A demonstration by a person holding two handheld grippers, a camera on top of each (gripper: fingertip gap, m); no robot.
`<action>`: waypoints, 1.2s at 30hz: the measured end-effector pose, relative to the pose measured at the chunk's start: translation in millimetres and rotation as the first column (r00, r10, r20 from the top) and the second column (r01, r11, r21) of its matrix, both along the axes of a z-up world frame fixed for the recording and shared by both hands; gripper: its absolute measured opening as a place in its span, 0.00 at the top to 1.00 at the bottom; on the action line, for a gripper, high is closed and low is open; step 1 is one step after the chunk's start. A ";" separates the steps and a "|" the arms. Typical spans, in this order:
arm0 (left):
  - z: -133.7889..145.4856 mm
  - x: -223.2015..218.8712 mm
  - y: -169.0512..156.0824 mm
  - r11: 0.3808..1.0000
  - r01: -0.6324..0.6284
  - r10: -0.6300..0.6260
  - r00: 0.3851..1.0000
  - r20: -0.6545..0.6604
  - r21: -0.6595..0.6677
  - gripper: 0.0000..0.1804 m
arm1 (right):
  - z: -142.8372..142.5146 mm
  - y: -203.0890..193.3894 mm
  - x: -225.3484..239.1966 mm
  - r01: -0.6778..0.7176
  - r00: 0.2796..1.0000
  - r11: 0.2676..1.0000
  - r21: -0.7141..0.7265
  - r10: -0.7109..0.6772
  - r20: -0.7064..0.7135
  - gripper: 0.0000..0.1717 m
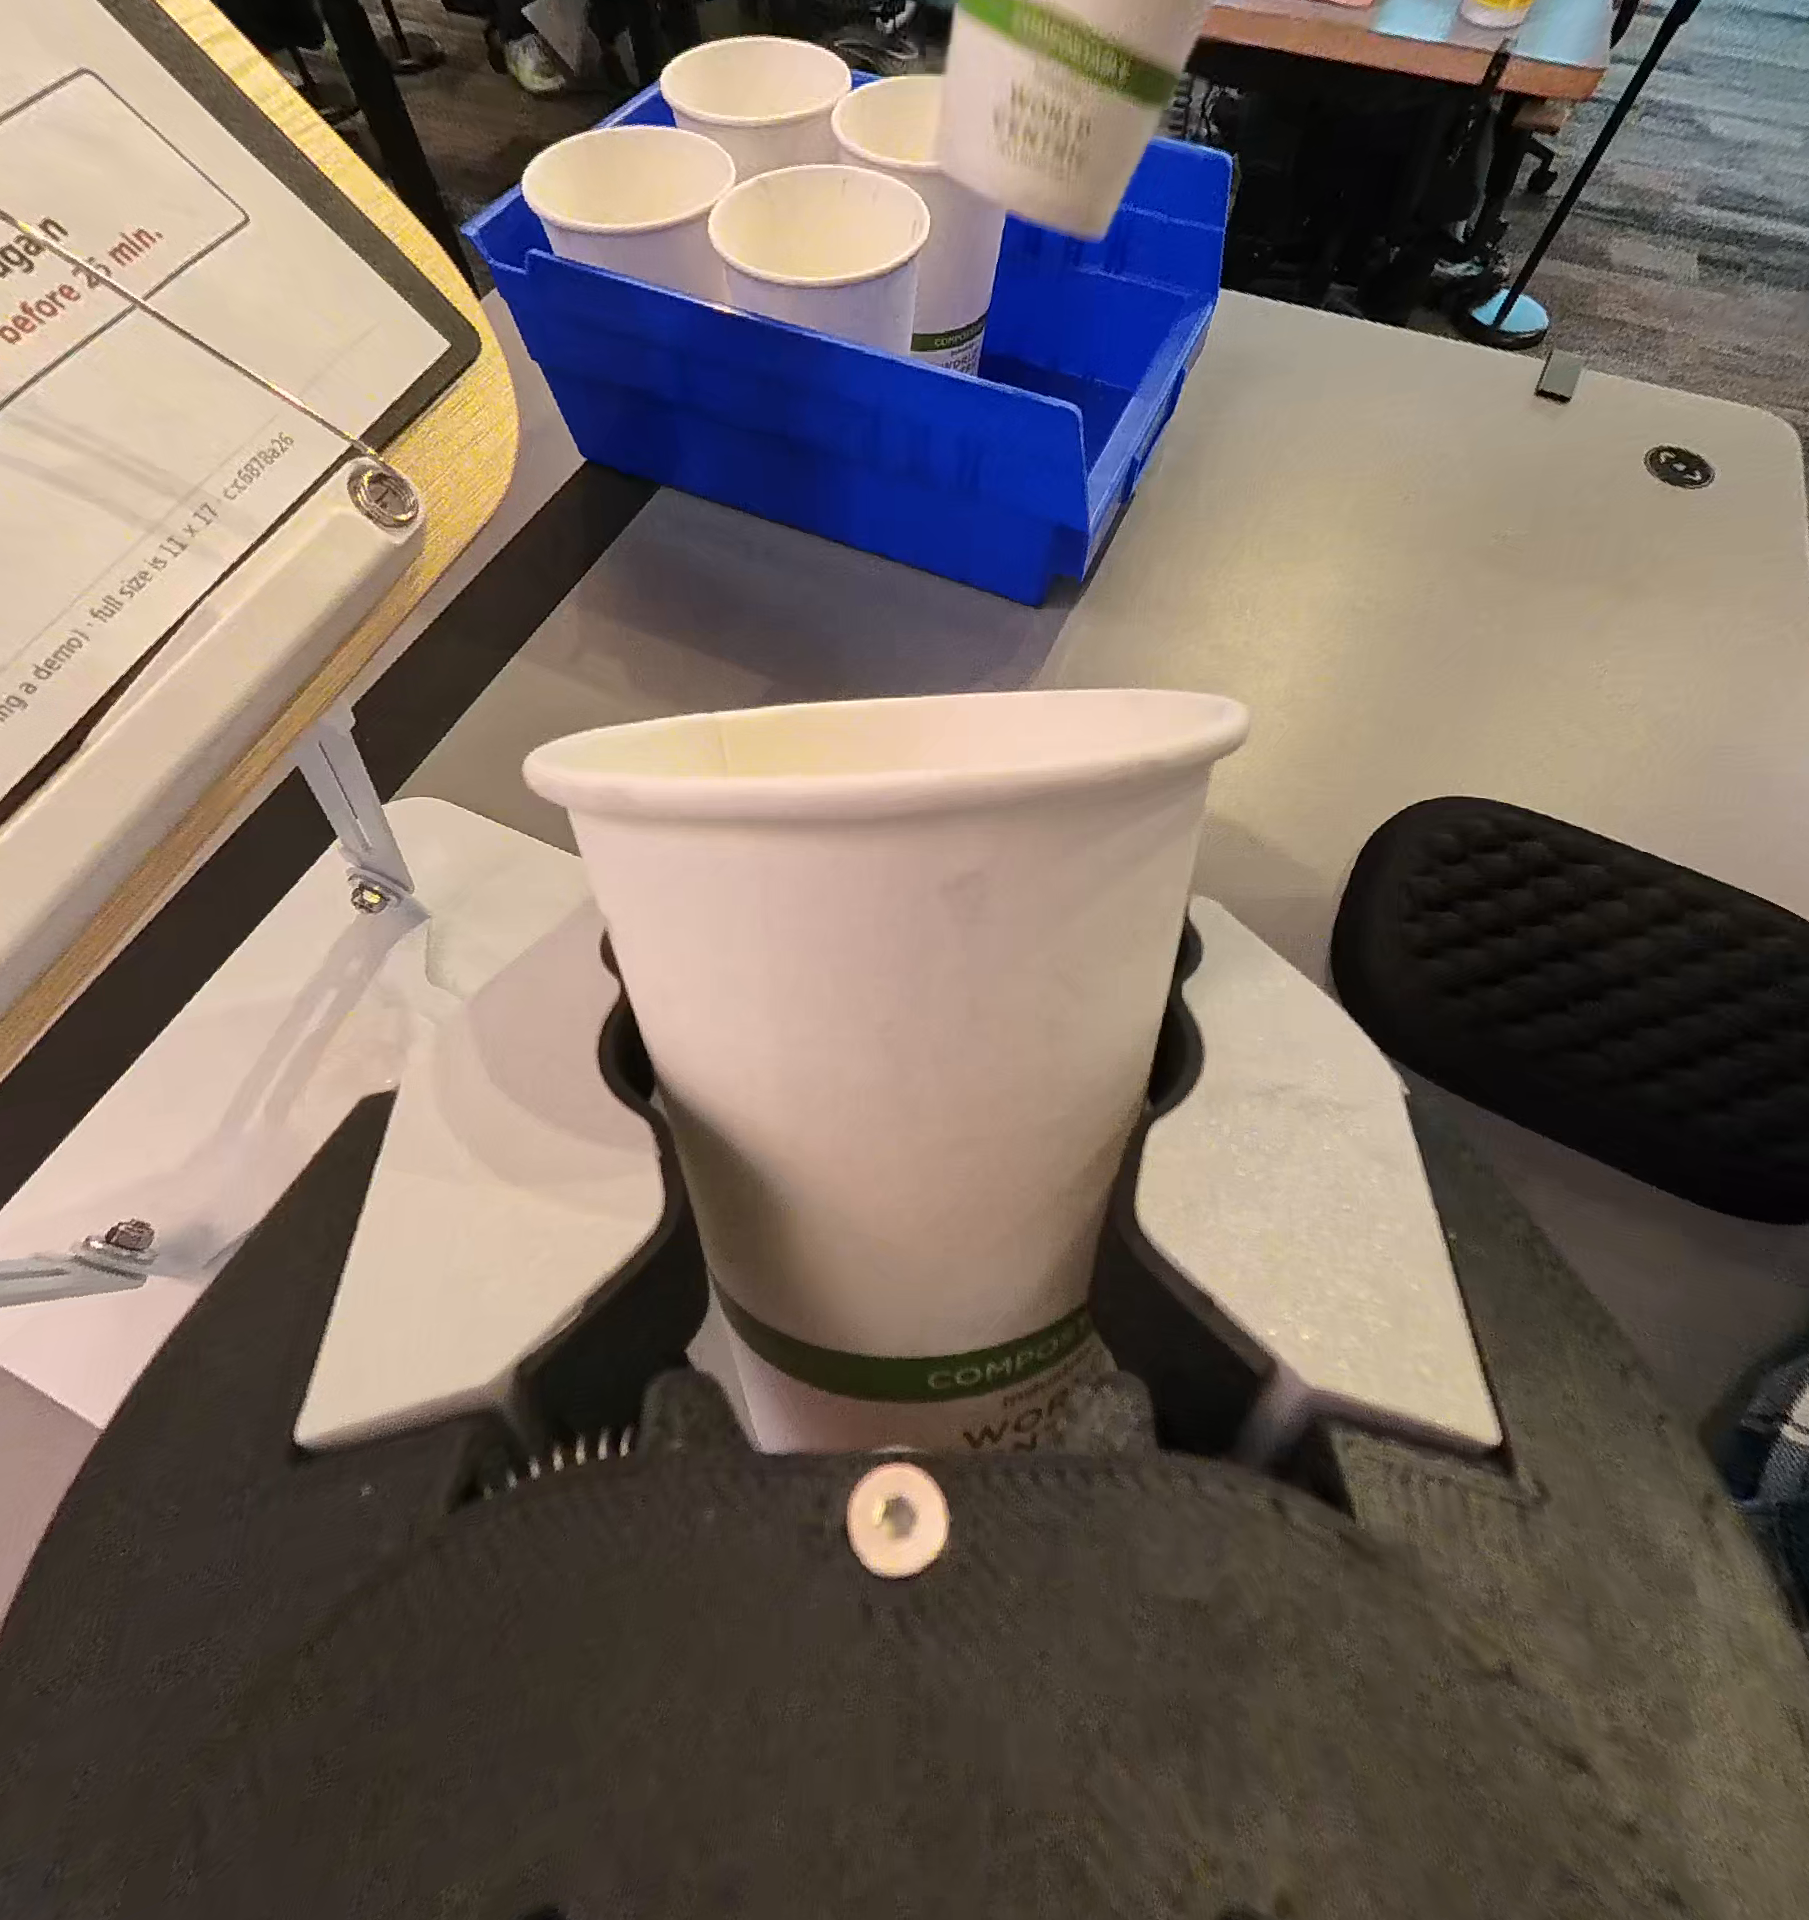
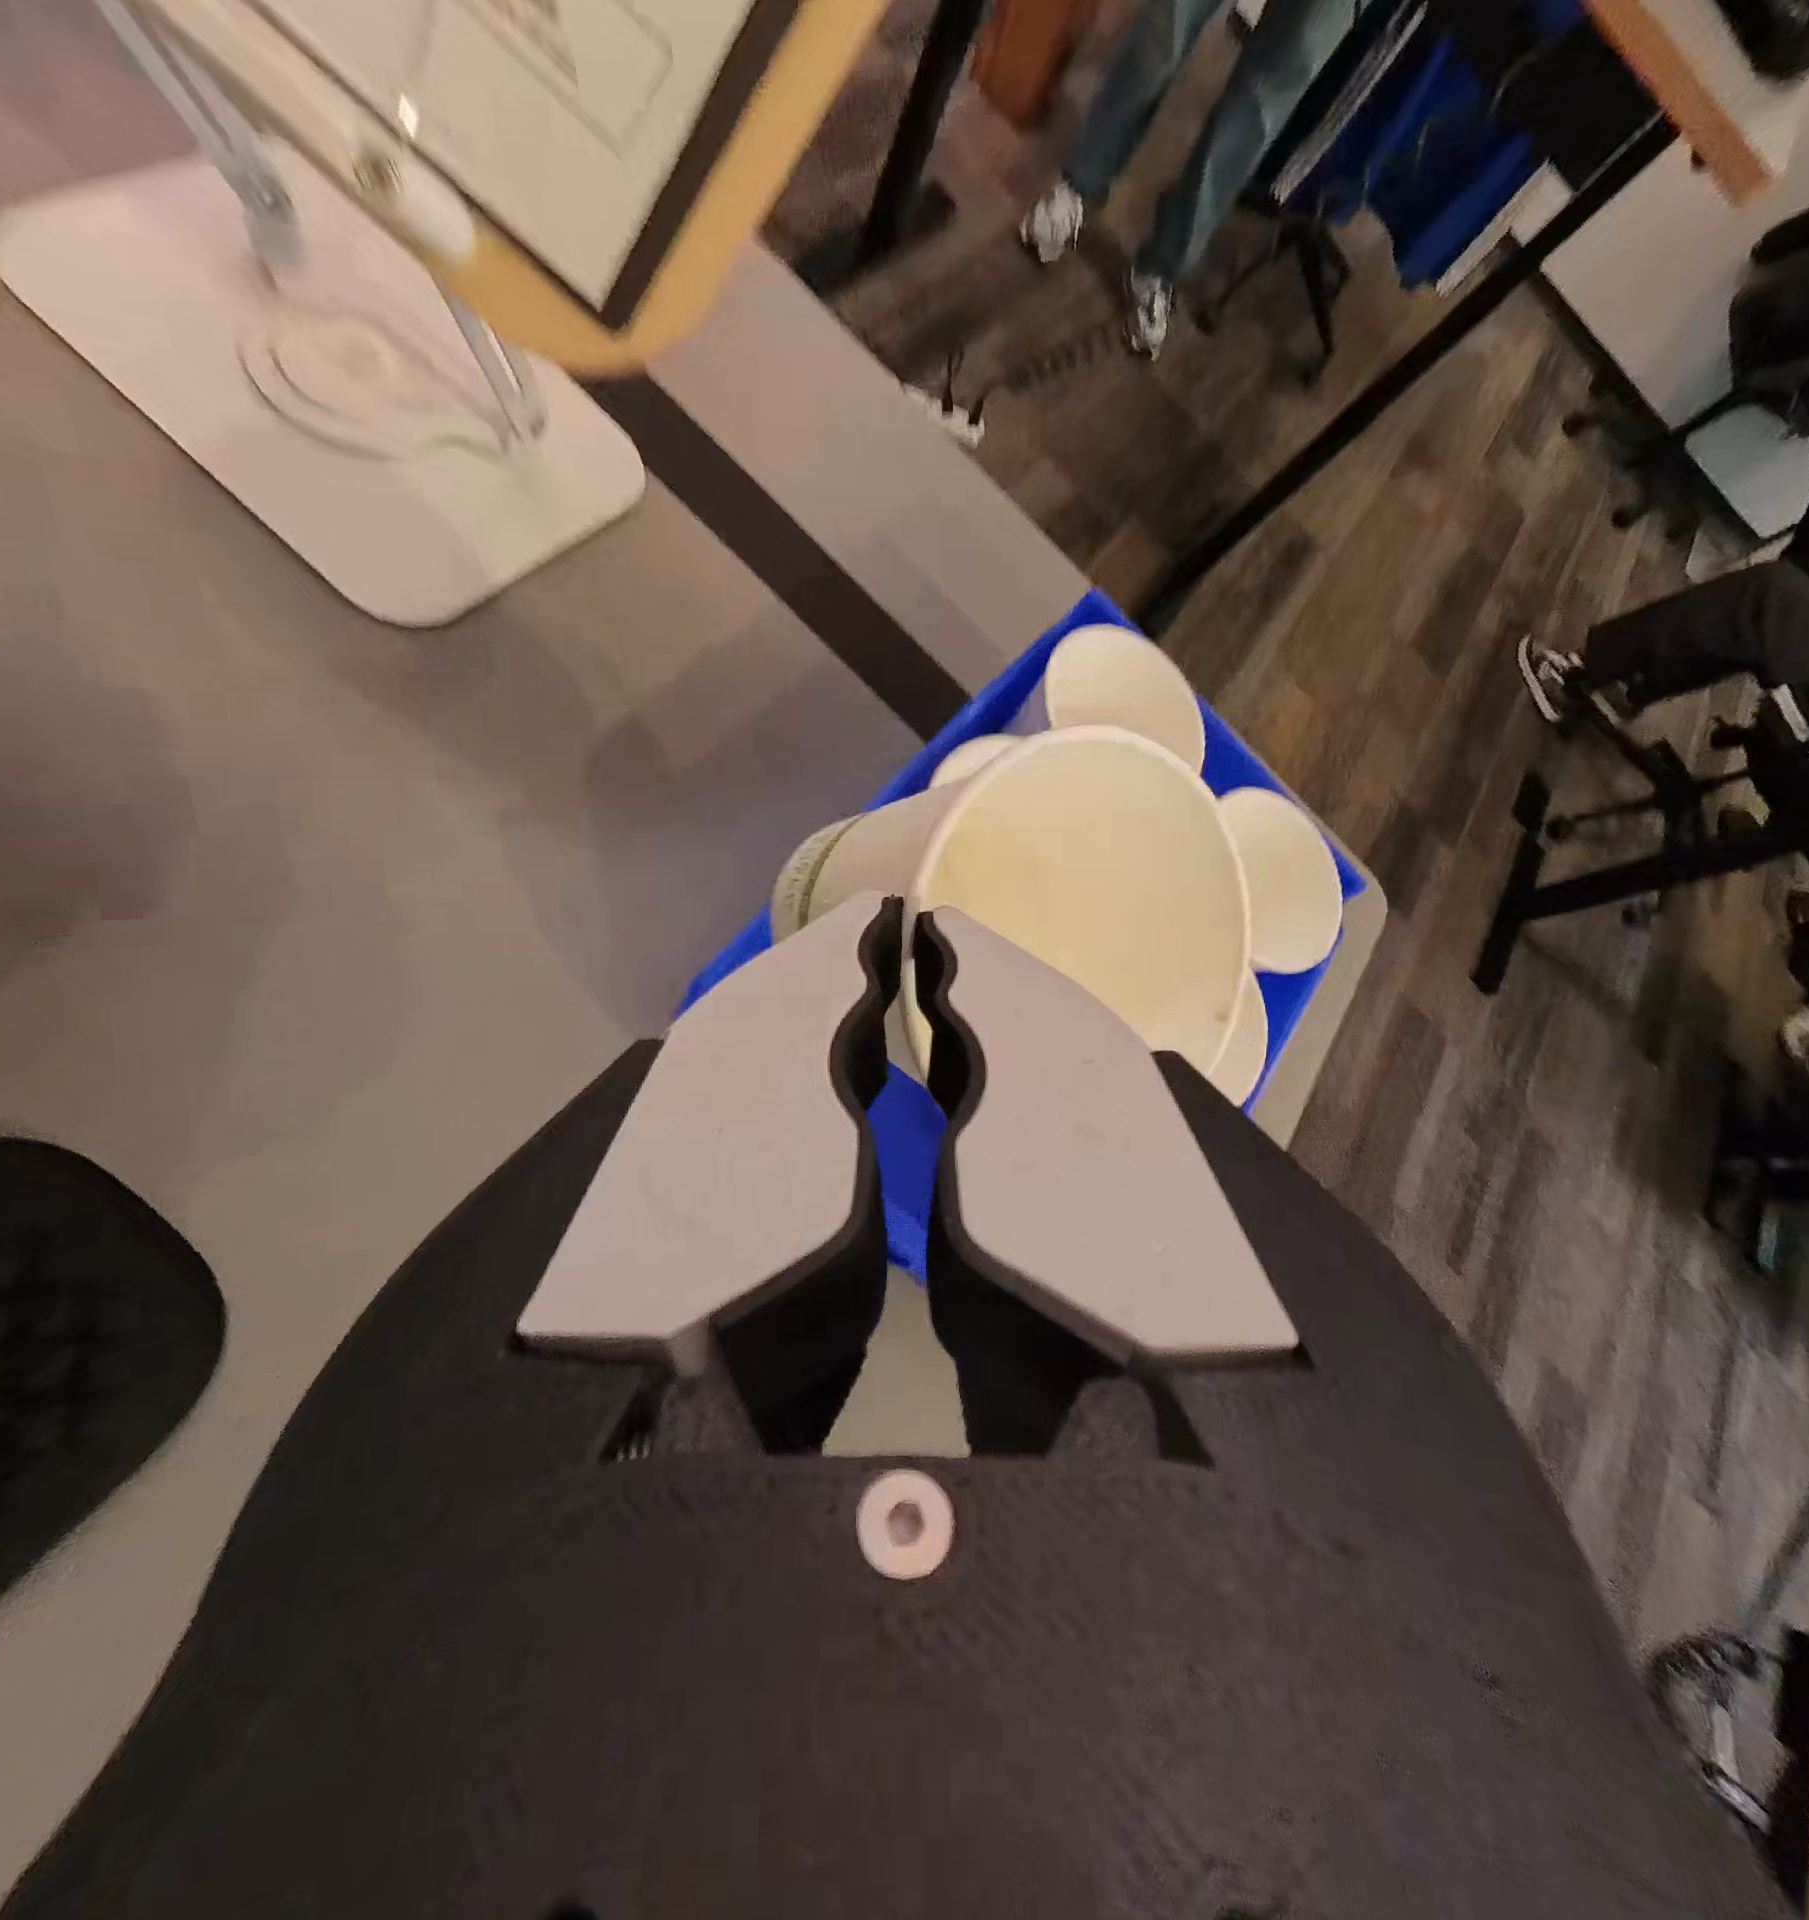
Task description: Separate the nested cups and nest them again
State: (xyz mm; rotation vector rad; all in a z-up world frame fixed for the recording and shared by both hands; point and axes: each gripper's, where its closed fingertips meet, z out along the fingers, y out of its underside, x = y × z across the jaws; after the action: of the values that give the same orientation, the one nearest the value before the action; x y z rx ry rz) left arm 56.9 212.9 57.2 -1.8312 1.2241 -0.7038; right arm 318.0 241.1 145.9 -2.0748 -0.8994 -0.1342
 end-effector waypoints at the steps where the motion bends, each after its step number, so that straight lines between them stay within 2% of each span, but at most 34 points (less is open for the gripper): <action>1: 0.0 0.2 -0.5 1.000 0.001 -0.001 1.000 -0.001 -0.001 0.48 | -11.4 1.2 3.2 0.009 1.000 1.000 -0.016 -0.009 0.030 0.98; 11: -0.4 -4.0 -1.6 1.000 -0.007 0.007 1.000 -0.004 -0.005 0.48 | -101.5 11.6 4.3 0.009 0.989 0.990 -0.140 0.012 0.150 0.98; 19: -2.1 -3.0 -1.8 1.000 -0.002 0.002 1.000 -0.004 -0.012 0.48 | -140.9 13.8 0.7 0.000 0.979 0.975 -0.224 0.045 0.198 0.98; 22: -2.8 -2.1 -1.2 1.000 0.000 0.000 1.000 -0.003 -0.015 0.48 | -140.3 14.3 -2.8 -0.007 0.980 0.973 -0.231 0.052 0.191 0.98; 26: -2.3 0.8 -1.0 1.000 0.007 -0.007 1.000 0.000 -0.015 0.47 | -130.8 12.4 -0.1 0.013 0.980 0.974 -0.225 0.032 0.197 0.78; 29: -2.1 3.2 -2.2 1.000 0.017 -0.017 1.000 0.004 -0.019 0.47 | -102.4 6.8 -8.0 -0.015 0.982 0.986 -0.166 0.045 0.181 0.75; 32: -1.0 7.3 -5.3 0.999 0.034 -0.033 0.999 0.014 -0.028 0.47 | -56.7 -9.6 -56.9 -0.191 0.981 0.977 -0.092 0.194 0.016 0.78; 34: 0.9 11.8 -8.2 0.998 0.052 -0.051 0.998 0.031 -0.038 0.47 | -29.3 -28.8 -103.8 -0.361 0.929 0.932 -0.037 0.355 -0.105 0.79; 36: 1.8 16.4 -11.3 0.996 0.072 -0.070 0.997 0.039 -0.047 0.47 | -13.1 -51.1 -148.6 -0.511 0.847 0.859 0.001 0.504 -0.166 0.80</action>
State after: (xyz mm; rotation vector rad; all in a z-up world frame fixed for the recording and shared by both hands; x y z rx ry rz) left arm 73.3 201.6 59.0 -1.8133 1.2629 -0.8106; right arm 169.4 190.1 132.8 -1.7829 -1.3249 0.3370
